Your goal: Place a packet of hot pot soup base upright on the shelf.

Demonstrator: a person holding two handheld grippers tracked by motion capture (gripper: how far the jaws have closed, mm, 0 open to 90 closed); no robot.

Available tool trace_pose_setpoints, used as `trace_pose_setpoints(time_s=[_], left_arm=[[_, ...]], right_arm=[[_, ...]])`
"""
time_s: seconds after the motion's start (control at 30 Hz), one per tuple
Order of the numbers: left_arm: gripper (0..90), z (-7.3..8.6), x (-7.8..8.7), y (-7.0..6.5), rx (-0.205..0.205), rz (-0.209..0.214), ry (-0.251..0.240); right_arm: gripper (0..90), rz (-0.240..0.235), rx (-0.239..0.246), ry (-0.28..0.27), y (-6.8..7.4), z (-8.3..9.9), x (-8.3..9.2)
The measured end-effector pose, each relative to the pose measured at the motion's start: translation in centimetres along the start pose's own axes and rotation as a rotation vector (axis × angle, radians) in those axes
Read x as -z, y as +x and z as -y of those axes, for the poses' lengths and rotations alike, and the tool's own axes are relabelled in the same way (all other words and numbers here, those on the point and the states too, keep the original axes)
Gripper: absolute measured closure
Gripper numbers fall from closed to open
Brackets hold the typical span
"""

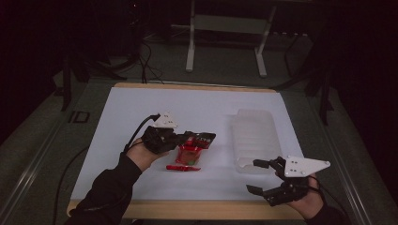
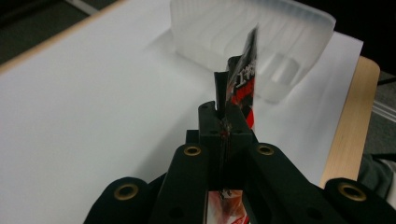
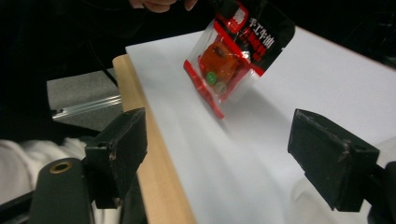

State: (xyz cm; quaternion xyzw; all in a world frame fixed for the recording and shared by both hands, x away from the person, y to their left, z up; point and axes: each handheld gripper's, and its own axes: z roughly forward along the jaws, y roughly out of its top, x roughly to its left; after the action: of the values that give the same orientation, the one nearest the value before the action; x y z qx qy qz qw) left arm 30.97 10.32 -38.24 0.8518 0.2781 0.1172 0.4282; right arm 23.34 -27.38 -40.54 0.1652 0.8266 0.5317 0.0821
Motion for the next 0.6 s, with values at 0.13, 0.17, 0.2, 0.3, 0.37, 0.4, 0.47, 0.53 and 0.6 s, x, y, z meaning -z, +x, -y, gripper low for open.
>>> trace_pose_setpoints(time_s=[0.13,0.17,0.2,0.3,0.37,0.4,0.47,0.53,0.6], left_arm=[[89.0,-0.6,0.1,-0.3,-0.006,0.014,-0.022],[89.1,-1.0,0.1,-0.5,-0.005,0.025,-0.044],[89.1,-1.0,0.1,-0.5,-0.005,0.025,-0.044],[89.1,-1.3,0.1,-0.7,0.000,0.039,-0.064],[89.0,-1.5,0.0,-0.9,-0.002,0.047,-0.078],[89.0,-1.5,0.0,-1.0,0.000,0.063,-0.086],[89.0,-1.7,-0.1,-1.2,-0.001,0.071,-0.103],[89.0,-1.8,-0.1,-1.3,0.000,0.082,-0.110],[89.0,-2.2,-0.2,-1.6,-0.011,0.086,-0.121]], right_arm=[[20.7,0.004,0.027,-0.002,-0.7,-1.2,-0.2],[21.0,0.001,0.047,-0.012,-1.3,-2.2,-0.5],[21.0,0.001,0.047,-0.012,-1.3,-2.2,-0.5],[21.5,-0.003,0.065,-0.019,-2.1,-3.4,-1.0],[21.7,-0.002,0.081,-0.029,-2.7,-4.2,-1.3],[21.7,-0.004,0.086,-0.026,-2.9,-4.5,-1.5],[22.0,0.010,0.108,-0.031,-3.4,-5.1,-1.9],[22.6,0.010,0.115,-0.035,-3.6,-5.4,-2.1],[25.5,0.009,0.119,-0.044,-4.4,-6.2,-2.9]])
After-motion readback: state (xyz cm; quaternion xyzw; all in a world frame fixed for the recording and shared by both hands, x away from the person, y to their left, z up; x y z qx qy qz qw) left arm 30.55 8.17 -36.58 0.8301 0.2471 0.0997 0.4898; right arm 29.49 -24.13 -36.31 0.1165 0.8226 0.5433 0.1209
